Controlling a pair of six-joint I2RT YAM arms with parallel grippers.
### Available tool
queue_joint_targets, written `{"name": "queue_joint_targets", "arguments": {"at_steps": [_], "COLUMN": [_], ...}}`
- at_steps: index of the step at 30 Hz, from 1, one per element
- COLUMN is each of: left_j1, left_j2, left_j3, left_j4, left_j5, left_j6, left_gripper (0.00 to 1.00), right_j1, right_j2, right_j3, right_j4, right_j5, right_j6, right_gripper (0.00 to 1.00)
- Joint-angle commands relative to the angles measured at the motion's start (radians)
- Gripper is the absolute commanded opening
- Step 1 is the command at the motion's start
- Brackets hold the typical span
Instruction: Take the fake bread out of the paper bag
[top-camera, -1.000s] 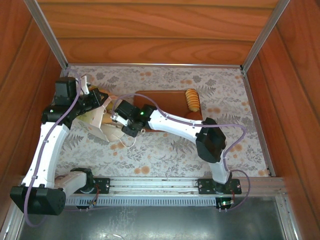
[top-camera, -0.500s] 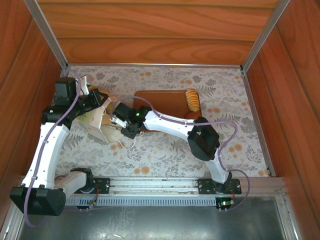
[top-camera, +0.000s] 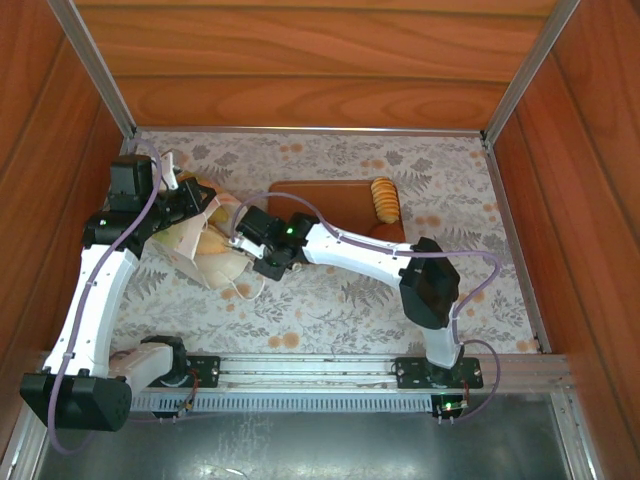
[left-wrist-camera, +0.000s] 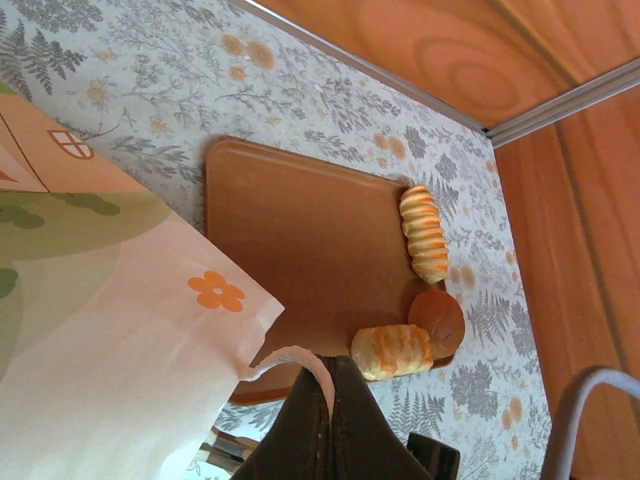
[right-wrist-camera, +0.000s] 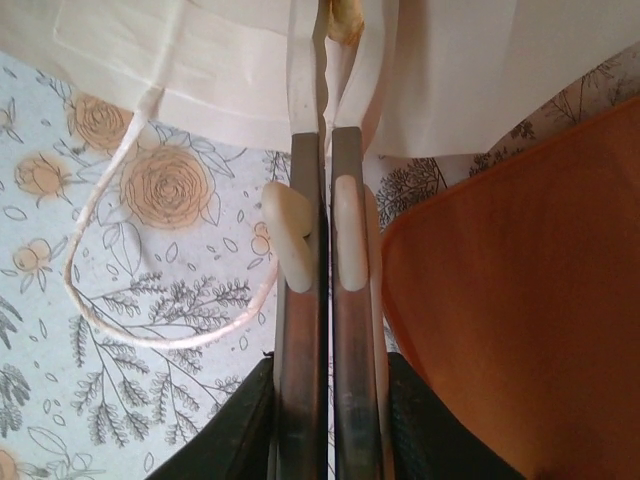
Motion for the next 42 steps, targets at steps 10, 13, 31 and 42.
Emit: {"name": "queue_joint_targets", "arguments": {"at_steps": [10, 13, 31, 42], "left_j1": [0.008, 0.007, 0.006, 0.006], "left_j2": [0.006, 0.006, 0.004, 0.004], "left_j3": [0.023, 0.021, 0.021, 0.02], "left_j4": [0.002, 0.002, 0.002, 0.003], "left_j5": [0.004, 0.006, 0.028, 0.029], "left_j6": [0.013, 0.012, 0.012, 0.014], "left_gripper": [0.0, 0.0, 0.0, 0.0], "right_j1": [0.071, 0.07, 0.017, -0.021], "right_j2": [-0.079, -0.118, -0.083, 0.067], "right_j3": [-0.09, -0.113, -0.032, 0.128], "right_j4": [-0.037, -0.016, -0.016, -0.14], "right_j5": [-0.003, -0.035, -0.117, -0.179], "right_j6": [-0.072, -0.076, -0.053, -0.146], "right_gripper": [0.35, 0.38, 0.49, 0.54]}}
